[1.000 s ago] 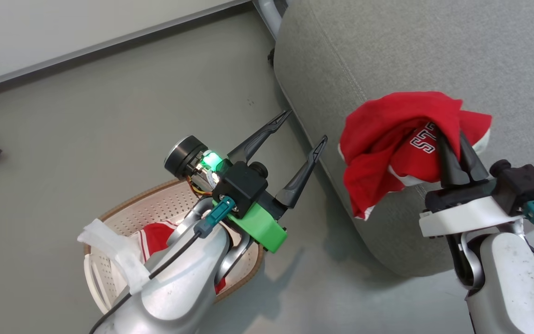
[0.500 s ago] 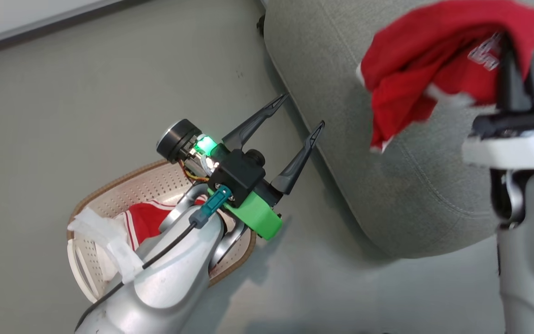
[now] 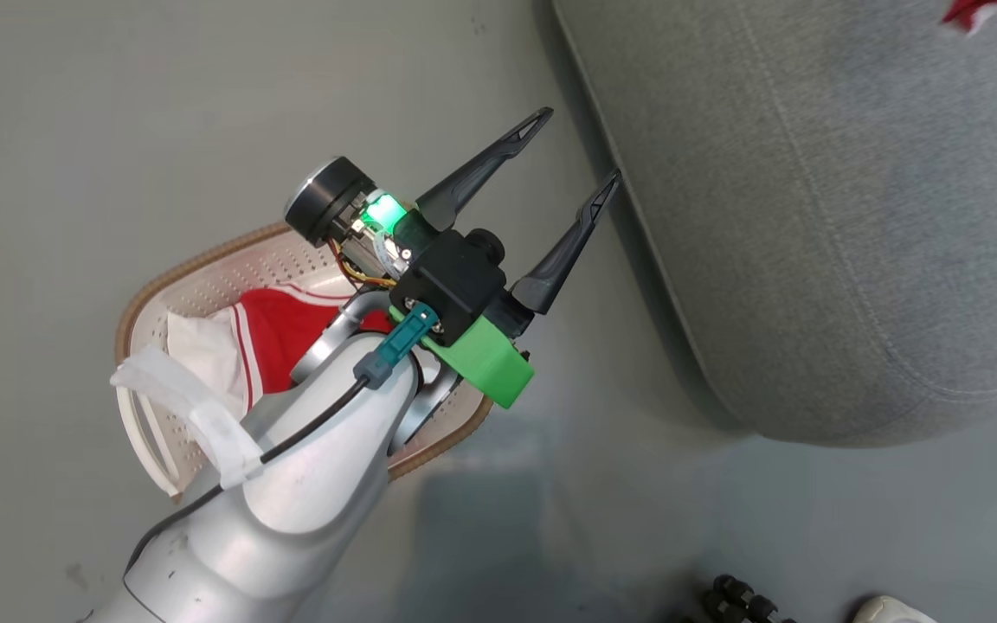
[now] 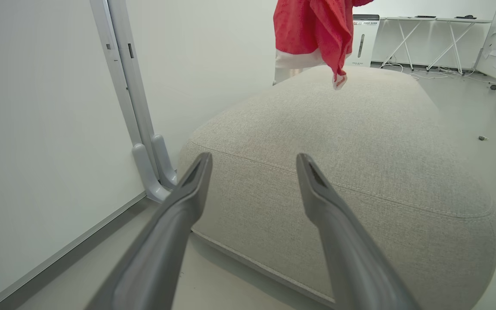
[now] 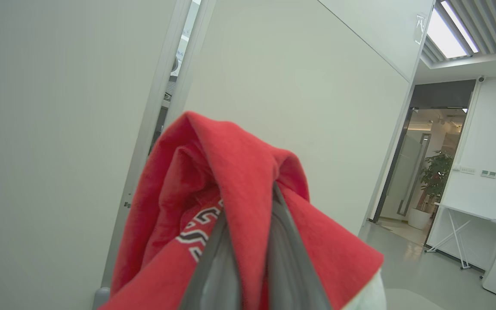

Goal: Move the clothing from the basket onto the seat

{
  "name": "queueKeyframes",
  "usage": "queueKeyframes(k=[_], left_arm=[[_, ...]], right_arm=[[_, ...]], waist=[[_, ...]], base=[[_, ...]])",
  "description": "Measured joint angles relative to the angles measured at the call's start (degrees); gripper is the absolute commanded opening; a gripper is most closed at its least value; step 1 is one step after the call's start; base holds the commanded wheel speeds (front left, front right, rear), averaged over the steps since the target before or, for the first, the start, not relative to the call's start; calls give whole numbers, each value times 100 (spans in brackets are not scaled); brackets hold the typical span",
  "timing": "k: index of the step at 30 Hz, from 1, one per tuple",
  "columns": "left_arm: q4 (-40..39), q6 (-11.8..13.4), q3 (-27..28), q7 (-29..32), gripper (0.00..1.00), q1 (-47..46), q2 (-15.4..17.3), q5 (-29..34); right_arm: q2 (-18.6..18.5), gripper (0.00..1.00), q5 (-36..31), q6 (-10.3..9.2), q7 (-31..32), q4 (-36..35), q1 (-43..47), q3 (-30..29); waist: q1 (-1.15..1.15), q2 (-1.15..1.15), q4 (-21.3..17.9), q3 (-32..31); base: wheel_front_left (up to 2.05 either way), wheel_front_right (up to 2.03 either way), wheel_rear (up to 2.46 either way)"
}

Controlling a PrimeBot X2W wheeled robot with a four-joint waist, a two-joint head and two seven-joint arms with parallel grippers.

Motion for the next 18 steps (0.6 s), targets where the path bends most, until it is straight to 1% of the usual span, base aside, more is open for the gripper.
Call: queueKeyframes(k=[4,7,14,18], left_arm=[[-12,0,-5,0,100,-113,32,33],[-33,-15,-11,0,100,-195,37,34],[-48,-16,-53,0,100,-288,48,58],[-53,-16,-85,0,100,-347,30,58]], right_arm=[[-367,0,38,0,0,535,-474,-169],[-545,0,40,0,0,942,-689,-238],[-593,0,-96,0,1,2176,-843,-315],[-611,0,-179,0,1,2753,-851,-442]], waist=[[0,0,102,291],[0,0,175,494],[0,0,322,883],[0,0,417,1010]], base=[[0,0,0],[0,0,0],[0,0,0],[0,0,0]])
